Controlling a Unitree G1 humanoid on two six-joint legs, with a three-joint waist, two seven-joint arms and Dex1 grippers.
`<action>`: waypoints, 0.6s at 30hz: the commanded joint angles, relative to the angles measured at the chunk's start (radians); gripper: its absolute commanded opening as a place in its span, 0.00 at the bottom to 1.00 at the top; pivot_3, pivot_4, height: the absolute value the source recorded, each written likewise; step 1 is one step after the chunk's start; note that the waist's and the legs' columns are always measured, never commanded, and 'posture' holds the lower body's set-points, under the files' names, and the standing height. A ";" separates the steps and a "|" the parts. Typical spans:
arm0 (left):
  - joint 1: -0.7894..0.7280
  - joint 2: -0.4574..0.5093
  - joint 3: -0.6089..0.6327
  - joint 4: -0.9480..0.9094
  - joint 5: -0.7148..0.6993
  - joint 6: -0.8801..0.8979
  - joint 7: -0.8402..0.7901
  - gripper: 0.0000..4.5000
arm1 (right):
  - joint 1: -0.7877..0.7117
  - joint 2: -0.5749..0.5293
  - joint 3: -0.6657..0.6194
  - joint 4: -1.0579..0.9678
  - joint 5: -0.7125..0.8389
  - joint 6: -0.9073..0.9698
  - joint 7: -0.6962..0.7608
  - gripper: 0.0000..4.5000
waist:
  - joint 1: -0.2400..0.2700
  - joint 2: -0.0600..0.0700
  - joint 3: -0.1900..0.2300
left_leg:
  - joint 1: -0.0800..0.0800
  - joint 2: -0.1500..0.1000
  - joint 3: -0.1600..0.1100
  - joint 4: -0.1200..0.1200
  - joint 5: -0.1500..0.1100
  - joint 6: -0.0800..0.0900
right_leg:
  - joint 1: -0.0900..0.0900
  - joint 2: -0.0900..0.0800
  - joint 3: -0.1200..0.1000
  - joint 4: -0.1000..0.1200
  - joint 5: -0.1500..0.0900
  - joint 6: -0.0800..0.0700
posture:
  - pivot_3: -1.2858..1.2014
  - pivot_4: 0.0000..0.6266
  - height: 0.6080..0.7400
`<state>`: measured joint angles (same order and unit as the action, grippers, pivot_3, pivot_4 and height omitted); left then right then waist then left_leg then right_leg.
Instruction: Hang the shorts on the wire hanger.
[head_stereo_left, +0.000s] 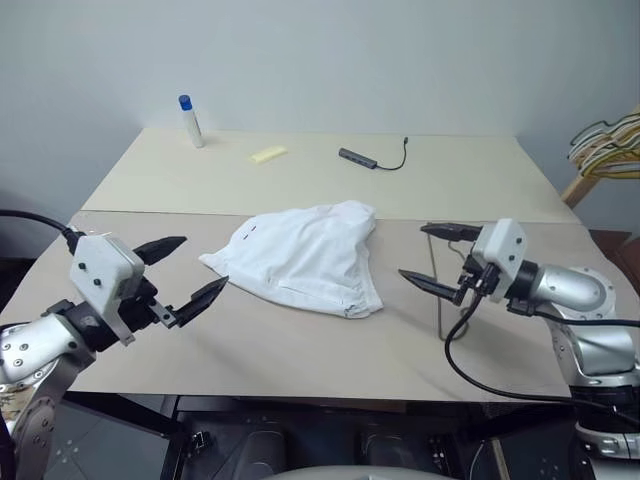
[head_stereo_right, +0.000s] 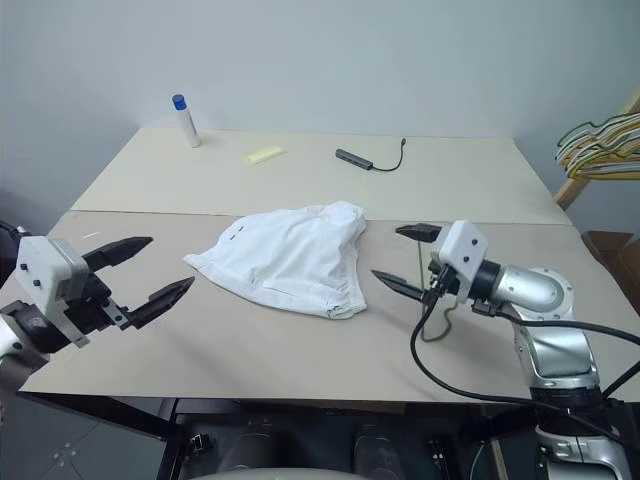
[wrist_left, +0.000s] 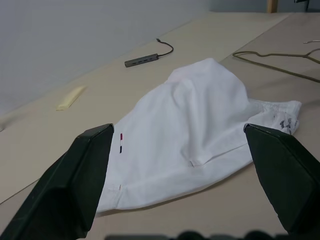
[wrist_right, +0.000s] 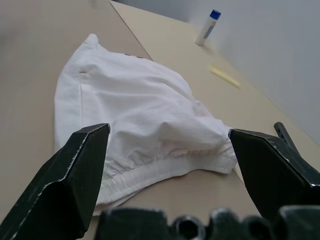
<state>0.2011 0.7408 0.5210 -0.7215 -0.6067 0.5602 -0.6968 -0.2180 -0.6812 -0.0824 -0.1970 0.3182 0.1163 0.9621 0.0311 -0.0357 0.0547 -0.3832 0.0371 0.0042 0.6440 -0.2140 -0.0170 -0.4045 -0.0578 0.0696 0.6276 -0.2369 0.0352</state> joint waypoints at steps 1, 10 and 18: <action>-0.006 -0.005 0.008 -0.012 -0.024 -0.016 0.002 1.00 | -0.010 -0.013 -0.001 -0.044 0.010 -0.019 0.012 0.99 | 0.000 0.000 0.000 | 0.000 0.000 0.000 0.000 0.000 0.000 | 0.000 0.000 0.000 0.000 0.000 0.000 | 0.58 0.05 1.00; 0.006 0.022 0.001 -0.009 0.006 -0.030 -0.009 1.00 | -0.005 -0.027 0.053 -0.094 -0.040 -0.013 0.008 0.99 | 0.008 0.000 0.002 | 0.000 0.000 0.000 0.000 0.000 0.000 | 0.000 0.000 0.000 0.000 0.000 0.000 | 0.58 0.05 1.00; 0.031 -0.024 -0.040 -0.011 0.082 -0.154 -0.020 1.00 | -0.040 -0.107 0.232 -0.197 -0.261 0.078 -0.011 0.99 | 0.008 0.000 0.005 | -0.001 0.000 0.001 0.000 0.000 0.000 | -0.001 -0.001 0.000 -0.001 -0.001 -0.001 | 0.57 0.07 1.00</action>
<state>0.2356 0.7183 0.4802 -0.7229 -0.5315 0.4392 -0.7172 -0.2444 -0.7664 0.1291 -0.3372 0.1048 0.1865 0.9499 0.0395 -0.0358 0.0593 -0.3843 0.0373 0.0053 0.6439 -0.2141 -0.0172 -0.4064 -0.0588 0.0695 0.6271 -0.2374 0.0343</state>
